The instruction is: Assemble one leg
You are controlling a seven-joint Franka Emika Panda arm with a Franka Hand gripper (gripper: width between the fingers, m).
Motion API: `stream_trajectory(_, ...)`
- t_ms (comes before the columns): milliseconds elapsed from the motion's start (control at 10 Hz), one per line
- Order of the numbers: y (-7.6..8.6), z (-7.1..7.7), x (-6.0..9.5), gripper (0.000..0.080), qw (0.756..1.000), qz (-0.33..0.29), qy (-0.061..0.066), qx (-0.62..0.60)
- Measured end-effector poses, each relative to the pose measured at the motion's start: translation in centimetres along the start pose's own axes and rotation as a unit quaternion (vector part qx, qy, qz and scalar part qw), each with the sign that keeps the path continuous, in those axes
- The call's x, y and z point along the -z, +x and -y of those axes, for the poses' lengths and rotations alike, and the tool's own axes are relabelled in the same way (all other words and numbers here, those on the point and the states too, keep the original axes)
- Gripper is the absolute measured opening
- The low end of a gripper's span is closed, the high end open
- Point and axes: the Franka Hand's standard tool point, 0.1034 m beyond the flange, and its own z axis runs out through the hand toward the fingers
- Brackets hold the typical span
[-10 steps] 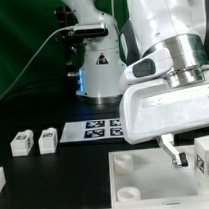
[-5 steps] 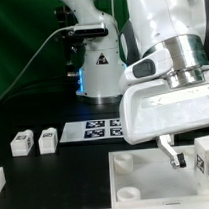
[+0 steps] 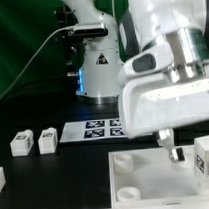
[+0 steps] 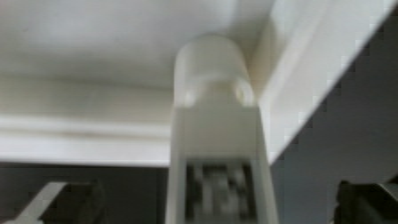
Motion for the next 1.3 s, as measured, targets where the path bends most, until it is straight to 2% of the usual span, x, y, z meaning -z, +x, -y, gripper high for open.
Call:
stream_trajectory(100,-0.8,0.0,-0.5,0.0649,0.999,0.033,0.004,-0.001)
stream_trajectory(200,-0.6,0.1,-0.5,0.0649,0.995,0.099,0.013,-0.002)
stream_trajectory(300,0.1,0.0,-0.5,0.0649,0.991,0.136,0.018,-0.003)
stream_trajectory(500,-0.5,-0.2,-0.5,0.0649,0.969,0.243,0.032,-0.006)
stream_trajectory(600,0.0,-0.1,-0.5,0.0649,0.959,0.280,0.038,-0.006)
stream_trajectory(800,0.4,-0.4,-1.1,0.0649,0.951,0.306,0.044,-0.009)
stream_trajectory(1000,0.6,0.3,-1.1,0.0649,0.952,0.304,0.045,-0.007)
stream_trajectory(1200,0.5,0.4,-1.2,0.0649,0.952,0.303,0.045,-0.007)
stream_trajectory(1300,0.5,0.4,-1.2,0.0559,0.952,0.303,0.045,-0.006)
